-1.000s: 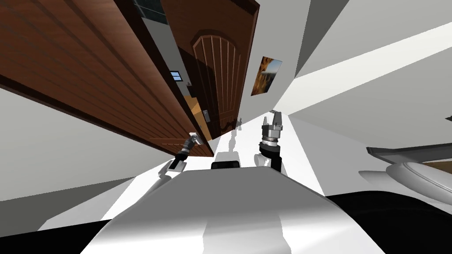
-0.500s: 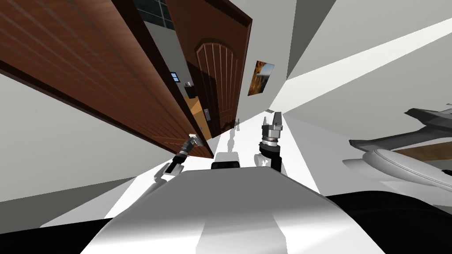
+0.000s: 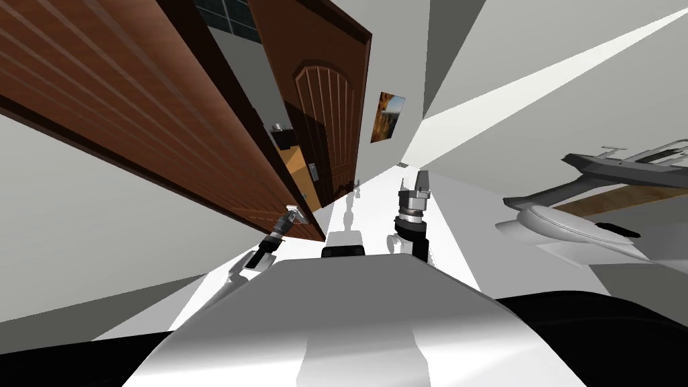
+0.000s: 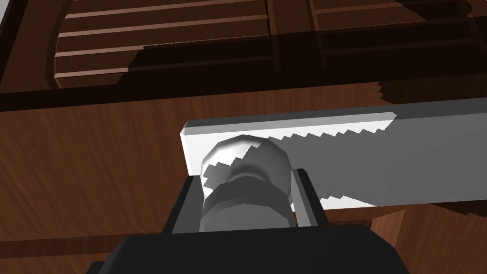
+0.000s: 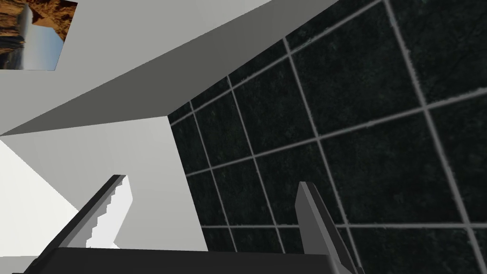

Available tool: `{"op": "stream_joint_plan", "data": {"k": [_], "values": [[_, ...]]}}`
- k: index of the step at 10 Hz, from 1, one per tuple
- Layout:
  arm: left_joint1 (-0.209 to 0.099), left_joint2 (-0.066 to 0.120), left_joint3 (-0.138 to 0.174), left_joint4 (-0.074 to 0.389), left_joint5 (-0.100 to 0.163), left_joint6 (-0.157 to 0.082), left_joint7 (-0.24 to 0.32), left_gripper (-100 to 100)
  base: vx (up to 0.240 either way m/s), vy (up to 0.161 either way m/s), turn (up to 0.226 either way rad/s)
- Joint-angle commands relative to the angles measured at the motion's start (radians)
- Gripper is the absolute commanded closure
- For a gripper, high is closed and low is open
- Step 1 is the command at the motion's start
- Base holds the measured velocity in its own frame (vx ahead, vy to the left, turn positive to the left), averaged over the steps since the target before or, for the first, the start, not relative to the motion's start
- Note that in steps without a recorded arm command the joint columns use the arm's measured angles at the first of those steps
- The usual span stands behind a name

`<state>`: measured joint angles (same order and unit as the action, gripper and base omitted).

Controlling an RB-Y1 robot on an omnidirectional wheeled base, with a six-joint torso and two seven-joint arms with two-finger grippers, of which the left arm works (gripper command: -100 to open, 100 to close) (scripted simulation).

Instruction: Pull the door open

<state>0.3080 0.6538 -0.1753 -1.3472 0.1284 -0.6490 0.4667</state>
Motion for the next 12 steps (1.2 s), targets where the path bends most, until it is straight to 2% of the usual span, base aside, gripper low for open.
{"op": "stream_joint_plan", "data": {"k": [1,4,5,12], "values": [[0.013,0.02,-0.004,0.003,0.0,-0.026,0.012,100,-0.202,0.084,-0.121],[0.026,0.044,-0.013,0.008,0.0,-0.059,0.028,100,-0.197,0.109,-0.096],[0.024,0.037,-0.016,0.006,-0.002,-0.051,0.024,100,-0.084,0.041,-0.019],[0.048,0.098,-0.038,0.049,-0.002,-0.159,0.063,100,-0.202,0.113,-0.167]]}}
